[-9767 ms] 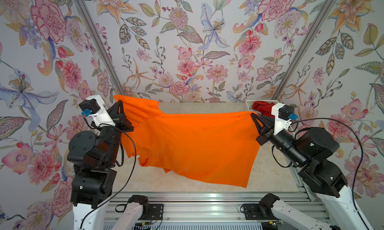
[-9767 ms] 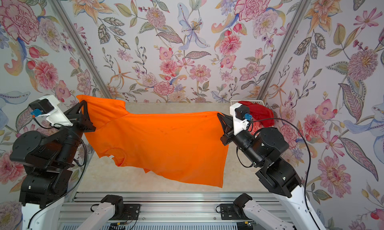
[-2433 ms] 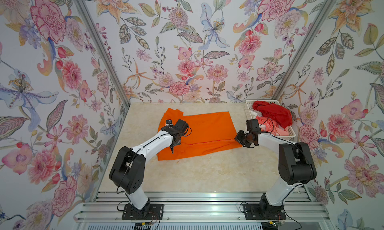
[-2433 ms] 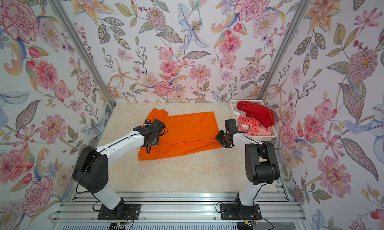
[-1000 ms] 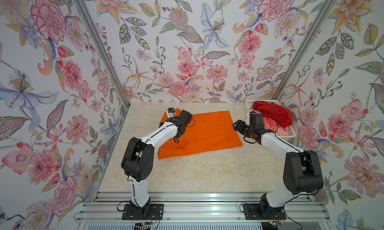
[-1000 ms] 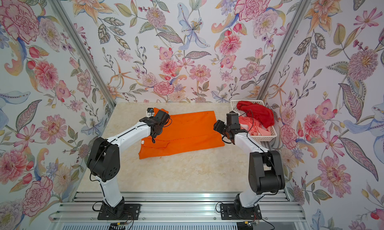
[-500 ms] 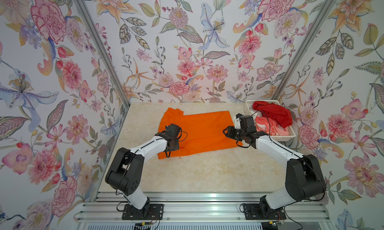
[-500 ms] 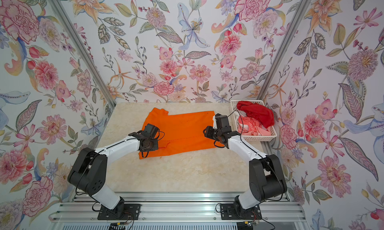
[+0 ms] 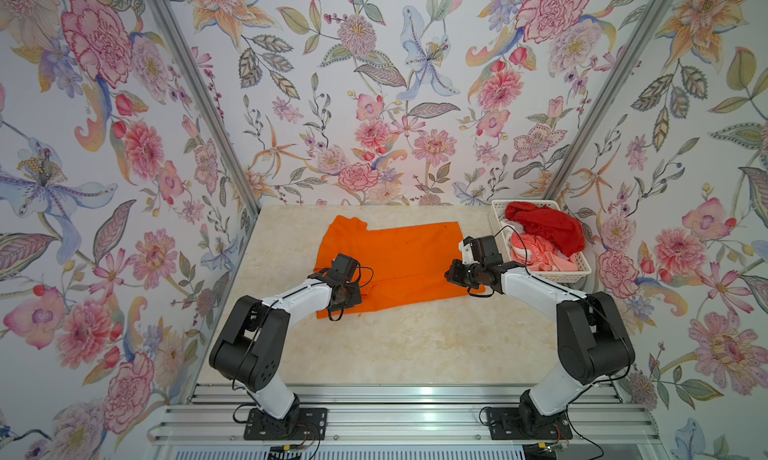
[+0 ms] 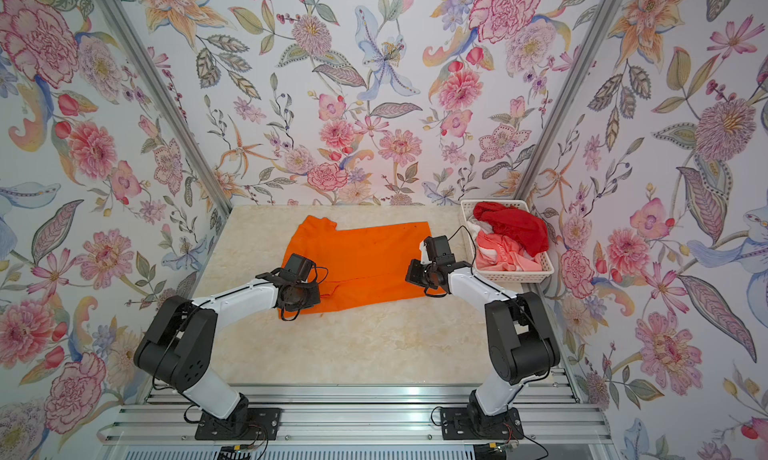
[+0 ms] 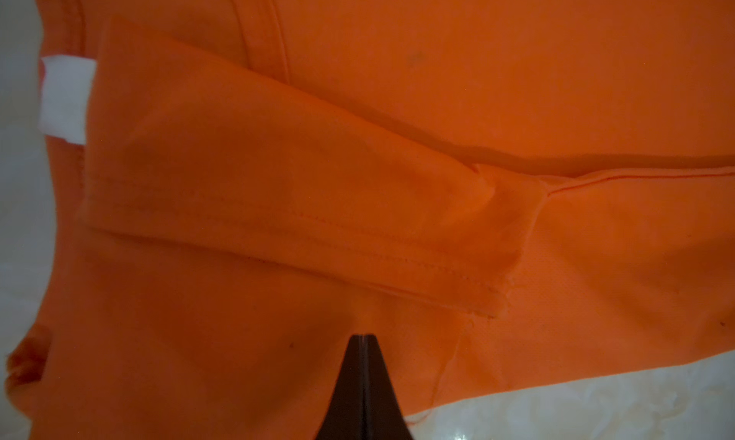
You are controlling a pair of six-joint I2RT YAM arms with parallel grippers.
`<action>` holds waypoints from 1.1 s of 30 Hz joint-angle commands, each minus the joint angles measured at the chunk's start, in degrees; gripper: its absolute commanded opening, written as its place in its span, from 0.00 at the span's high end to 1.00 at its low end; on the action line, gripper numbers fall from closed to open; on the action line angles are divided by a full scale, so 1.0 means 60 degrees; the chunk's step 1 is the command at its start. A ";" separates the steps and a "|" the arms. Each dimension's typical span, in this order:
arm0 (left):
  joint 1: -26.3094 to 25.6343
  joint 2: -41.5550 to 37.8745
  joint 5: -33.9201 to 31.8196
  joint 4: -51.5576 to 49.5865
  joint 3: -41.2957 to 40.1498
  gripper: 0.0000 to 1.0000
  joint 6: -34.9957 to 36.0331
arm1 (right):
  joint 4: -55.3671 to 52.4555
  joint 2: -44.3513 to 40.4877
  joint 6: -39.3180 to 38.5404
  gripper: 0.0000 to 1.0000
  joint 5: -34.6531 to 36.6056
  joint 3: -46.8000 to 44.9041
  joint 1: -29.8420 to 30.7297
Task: Fold and stack t-shirts
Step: Smooth out the T-shirt at the center of the board.
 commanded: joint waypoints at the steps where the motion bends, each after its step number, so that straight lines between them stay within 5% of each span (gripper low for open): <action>1: 0.0019 0.0492 -0.0067 0.0010 0.0198 1.00 -0.0104 | -0.0308 0.0357 0.0027 1.00 -0.0101 0.0429 0.0095; 21: 0.0080 0.1600 -0.0828 -0.0126 0.1395 1.00 0.0495 | -0.0542 0.2712 0.0266 1.00 -0.0429 0.0844 0.0776; 33: 0.0232 0.2936 -0.4489 -0.0126 0.5933 1.00 0.2859 | -0.0581 0.3062 0.0166 1.00 -0.0428 0.0887 0.0879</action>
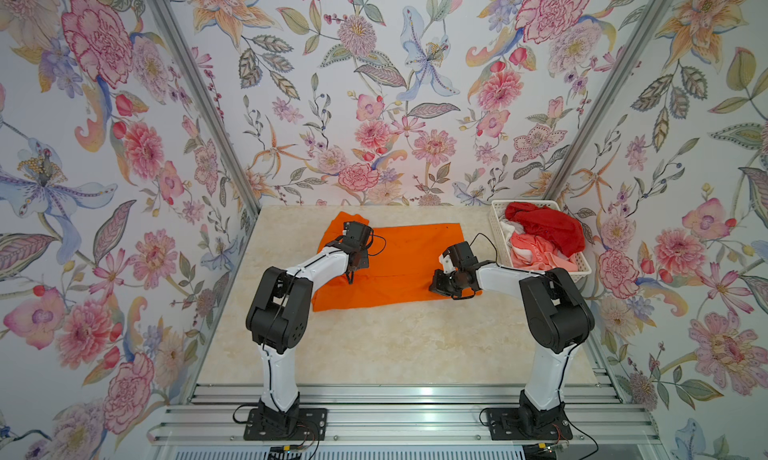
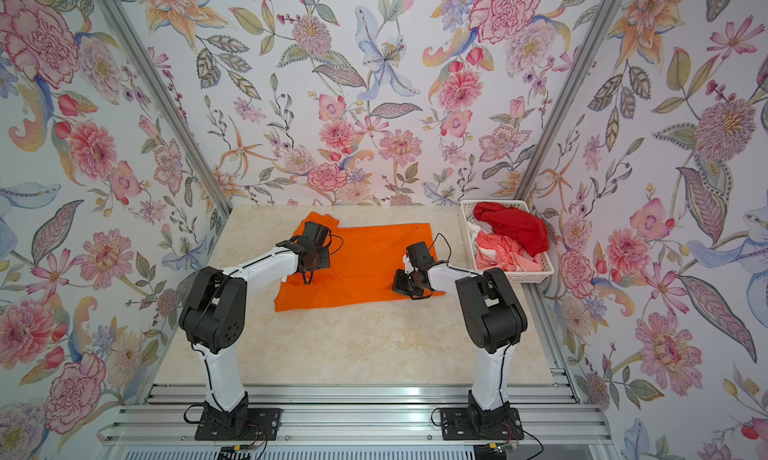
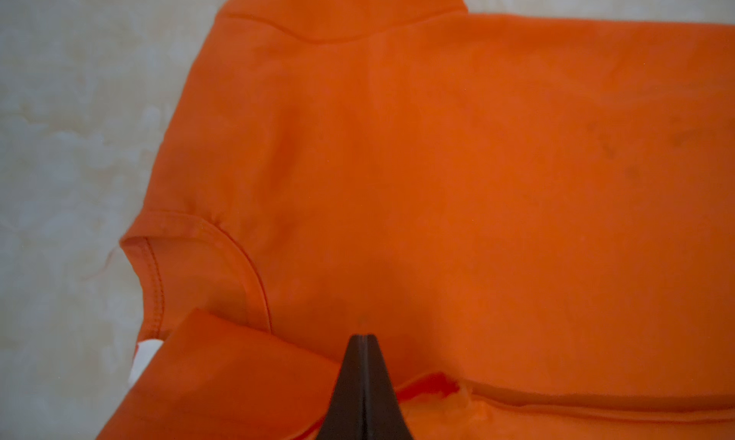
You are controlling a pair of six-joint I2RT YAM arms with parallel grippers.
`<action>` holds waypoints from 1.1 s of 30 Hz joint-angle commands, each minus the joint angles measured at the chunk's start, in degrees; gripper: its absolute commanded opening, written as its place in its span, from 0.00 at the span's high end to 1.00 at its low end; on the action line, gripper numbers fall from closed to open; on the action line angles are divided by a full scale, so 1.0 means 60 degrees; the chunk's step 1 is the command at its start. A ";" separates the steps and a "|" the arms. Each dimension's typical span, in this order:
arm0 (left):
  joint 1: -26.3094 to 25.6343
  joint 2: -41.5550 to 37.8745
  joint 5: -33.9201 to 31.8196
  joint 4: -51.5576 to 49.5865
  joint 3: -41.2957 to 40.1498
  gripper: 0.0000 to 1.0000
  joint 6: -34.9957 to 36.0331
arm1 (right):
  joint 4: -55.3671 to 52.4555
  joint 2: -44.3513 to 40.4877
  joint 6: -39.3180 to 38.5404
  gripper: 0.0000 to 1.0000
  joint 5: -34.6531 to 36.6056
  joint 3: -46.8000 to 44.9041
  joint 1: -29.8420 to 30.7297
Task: Fold and stack t-shirts
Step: Smooth out the T-shirt at the center of the board.
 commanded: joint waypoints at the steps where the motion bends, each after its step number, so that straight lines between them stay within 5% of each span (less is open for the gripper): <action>1: 0.0105 0.0135 -0.1713 0.0009 0.1196 1.00 0.1287 | -0.0519 0.0529 0.0011 1.00 0.0140 -0.0004 0.0143; 3: 0.0107 0.0068 -0.1784 -0.0009 0.1425 0.95 0.1646 | -0.0514 0.0423 -0.0050 1.00 0.0194 0.0066 0.0185; 7: 0.0109 -0.0711 -0.1795 -0.0092 0.0651 0.67 0.1756 | -0.0586 -0.0108 -0.0334 1.00 0.0682 0.0118 0.0295; 10: 0.0108 -0.1507 -0.1039 -0.0660 -0.0253 0.65 0.1458 | -0.0688 -0.0482 -0.0562 1.00 0.0725 0.0191 0.0443; 12: 0.0106 -0.2053 -0.0177 -0.1262 -0.0888 0.73 0.0957 | -0.0886 -0.0589 -0.0646 1.00 0.0841 0.0292 0.0558; 14: 0.0096 -0.2675 0.0978 -0.1342 -0.1872 1.00 0.0565 | -0.0974 -0.0641 -0.0690 1.00 0.0906 0.0305 0.0657; 20: -0.0087 -0.3582 0.0656 -0.1313 -0.3741 1.00 -0.0024 | -0.0897 -0.0360 -0.0532 1.00 0.0649 0.0307 0.0947; 33: -0.0171 -0.1552 0.0978 -0.1336 -0.3338 1.00 -0.0308 | -0.0850 0.0365 -0.0298 1.00 0.0372 0.0533 0.1068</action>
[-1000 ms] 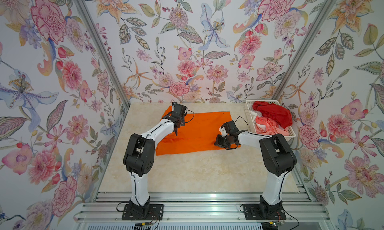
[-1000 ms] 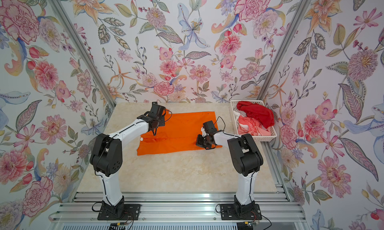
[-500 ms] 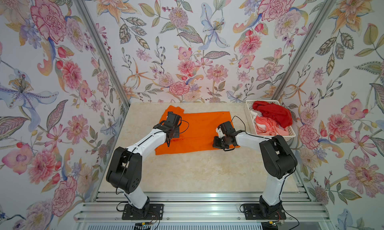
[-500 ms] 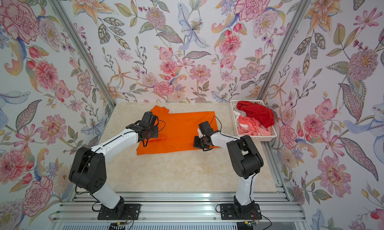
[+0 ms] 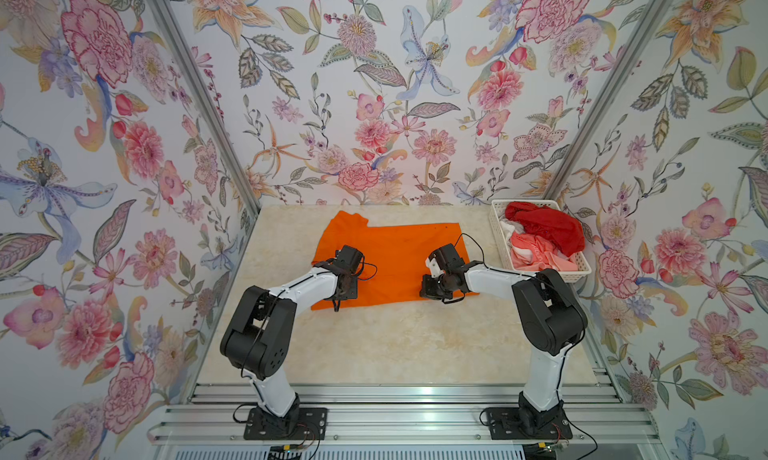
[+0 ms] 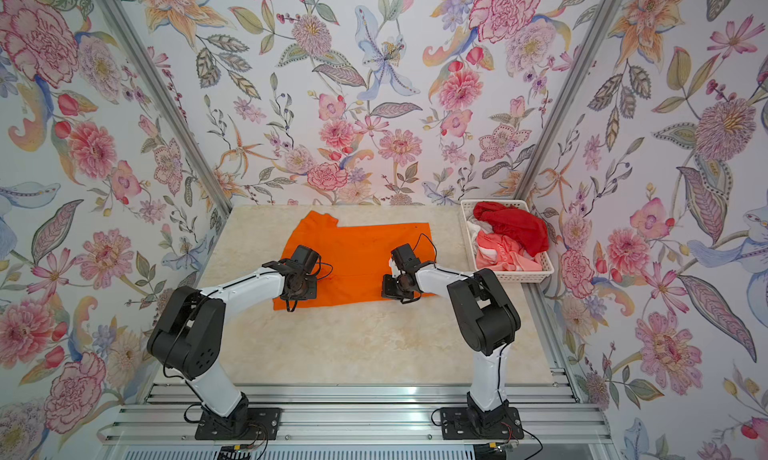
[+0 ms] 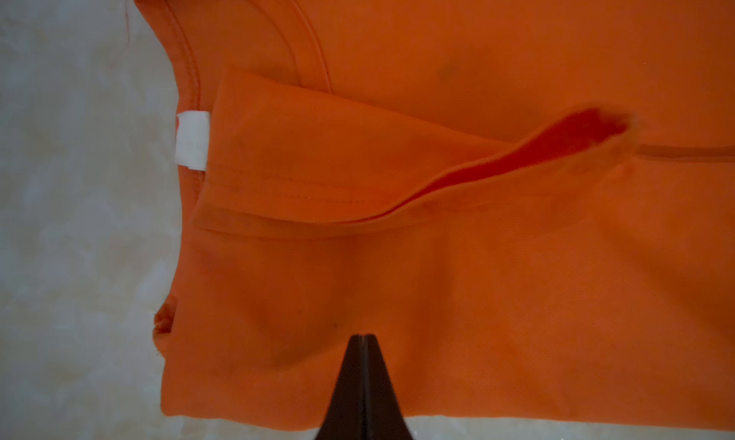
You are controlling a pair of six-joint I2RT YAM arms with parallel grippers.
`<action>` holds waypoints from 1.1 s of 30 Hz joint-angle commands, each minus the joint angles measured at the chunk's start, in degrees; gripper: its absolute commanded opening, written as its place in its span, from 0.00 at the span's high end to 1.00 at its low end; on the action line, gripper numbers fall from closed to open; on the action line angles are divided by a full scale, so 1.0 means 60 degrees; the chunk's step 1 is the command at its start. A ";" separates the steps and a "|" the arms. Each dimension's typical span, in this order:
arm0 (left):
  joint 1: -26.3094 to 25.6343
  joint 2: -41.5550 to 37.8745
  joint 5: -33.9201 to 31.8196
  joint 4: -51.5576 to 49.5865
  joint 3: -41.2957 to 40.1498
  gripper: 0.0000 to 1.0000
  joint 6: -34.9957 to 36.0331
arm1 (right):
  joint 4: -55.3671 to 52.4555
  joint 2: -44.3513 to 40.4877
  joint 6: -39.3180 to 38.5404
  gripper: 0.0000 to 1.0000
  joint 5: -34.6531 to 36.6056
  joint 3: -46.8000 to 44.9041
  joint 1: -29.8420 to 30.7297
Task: Fold and stack t-shirts
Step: Smooth out the T-shirt at the center of the board.
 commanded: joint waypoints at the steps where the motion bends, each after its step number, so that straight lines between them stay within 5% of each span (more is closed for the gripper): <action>1: 0.0052 0.0567 0.0195 -0.0104 0.0326 1.00 -0.0268 | -0.0242 0.0348 0.0089 1.00 -0.0064 0.0187 0.0061; 12: 0.1041 0.2235 -0.0128 -0.0198 0.2182 1.00 0.0063 | -0.0328 0.0659 0.0086 1.00 -0.0066 0.0097 0.0066; 18: 0.1952 0.3569 -0.1245 -0.0411 0.4607 1.00 0.0565 | -0.0366 0.0702 0.0071 1.00 -0.0015 -0.0049 0.0060; 26: 0.1628 0.3542 -0.1361 -0.0424 0.7525 1.00 0.2329 | -0.0450 0.0453 -0.0108 1.00 0.0500 0.0121 0.0060; 30: 0.1443 0.2431 -0.0839 -0.0606 0.6223 0.63 0.2253 | -0.0438 -0.0271 -0.0430 1.00 0.1023 0.0049 0.0053; 31: 0.1406 0.1961 -0.0686 -0.0634 0.5506 0.57 0.1984 | -0.0418 -0.0576 -0.0571 0.92 0.1214 -0.0060 0.0038; 33: 0.1387 0.1052 -0.0762 -0.0632 0.3743 0.51 0.1325 | -0.0414 -0.1200 -0.0795 0.56 0.1538 -0.0336 -0.0034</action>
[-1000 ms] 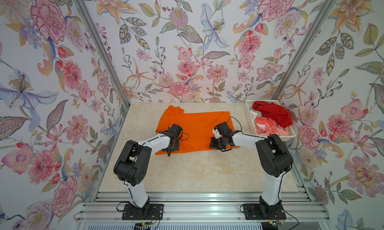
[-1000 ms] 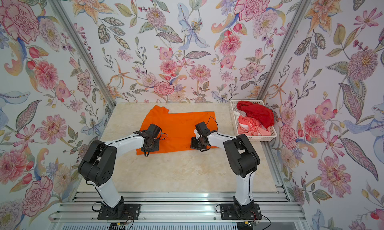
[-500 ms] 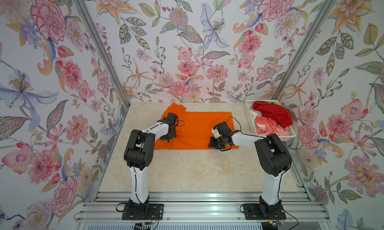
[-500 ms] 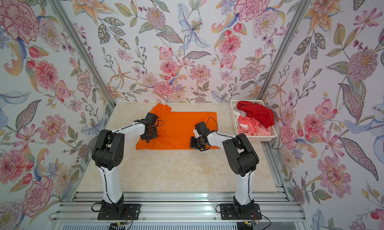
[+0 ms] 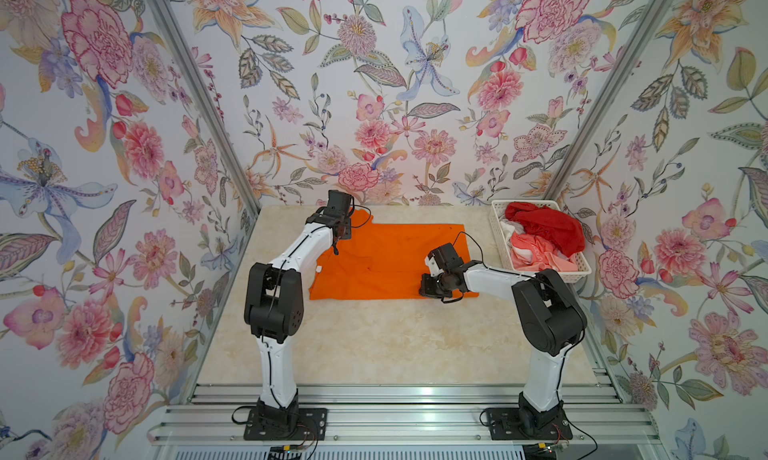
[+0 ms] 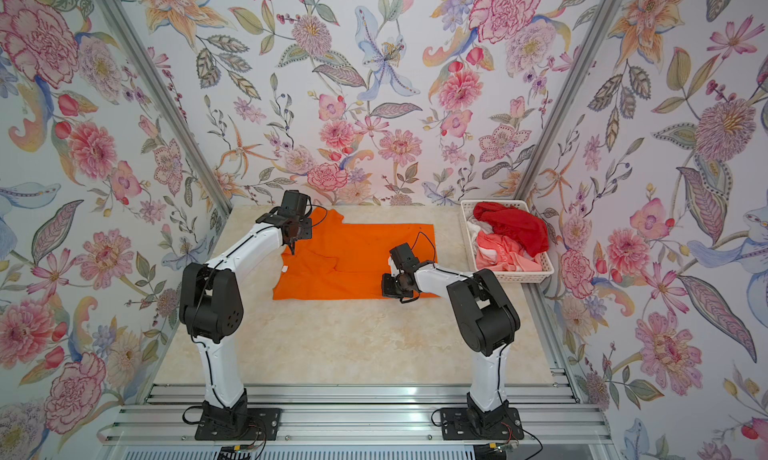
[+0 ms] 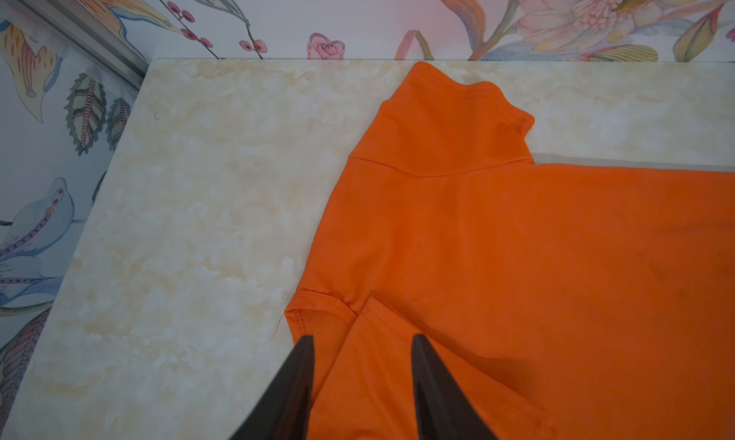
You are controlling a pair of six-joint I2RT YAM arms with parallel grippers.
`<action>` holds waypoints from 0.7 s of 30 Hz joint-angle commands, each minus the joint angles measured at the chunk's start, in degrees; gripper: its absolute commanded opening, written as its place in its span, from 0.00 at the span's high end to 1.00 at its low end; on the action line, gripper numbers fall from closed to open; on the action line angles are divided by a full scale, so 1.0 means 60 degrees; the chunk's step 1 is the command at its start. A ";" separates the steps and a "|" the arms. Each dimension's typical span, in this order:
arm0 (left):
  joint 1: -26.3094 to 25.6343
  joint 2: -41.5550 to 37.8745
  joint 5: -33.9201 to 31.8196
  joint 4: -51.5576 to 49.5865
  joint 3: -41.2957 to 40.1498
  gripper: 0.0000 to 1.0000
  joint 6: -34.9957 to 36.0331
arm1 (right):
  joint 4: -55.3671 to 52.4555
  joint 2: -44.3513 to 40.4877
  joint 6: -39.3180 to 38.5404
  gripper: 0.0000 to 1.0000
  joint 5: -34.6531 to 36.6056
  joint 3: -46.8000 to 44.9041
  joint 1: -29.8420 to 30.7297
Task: Fold and stack t-shirts
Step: Smooth out the T-shirt at the center of the board.
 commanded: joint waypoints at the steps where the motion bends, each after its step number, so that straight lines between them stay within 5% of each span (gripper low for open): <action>1: -0.0027 -0.1419 -0.0002 -0.0663 -0.2435 0.48 -0.0767 | -0.0410 -0.1259 -0.0583 0.48 0.1057 -0.0450 -0.0139; 5: -0.0052 -0.2835 -0.0610 -0.0633 -0.5212 0.48 -0.1734 | -0.0531 -0.2357 -0.0766 0.45 0.1401 -0.1169 -0.0749; 10: -0.0085 -0.3727 -0.0817 -0.0460 -0.6591 0.53 -0.2144 | -0.0117 -0.3245 -0.0716 0.49 0.0746 -0.1989 -0.1483; 13: -0.0115 -0.3608 -0.0822 -0.0302 -0.6637 0.56 -0.2193 | 0.0457 -0.3177 -0.0454 0.60 0.0049 -0.2281 -0.1666; 18: -0.0345 -0.3467 -0.1025 -0.0272 -0.6152 0.66 -0.2289 | 0.1252 -0.2228 0.0121 1.00 -0.1216 -0.2109 -0.1742; 21: -0.0470 -0.3605 -0.1188 -0.0192 -0.5993 0.83 -0.2273 | 0.1486 -0.1895 0.0280 1.00 -0.1418 -0.1930 -0.1698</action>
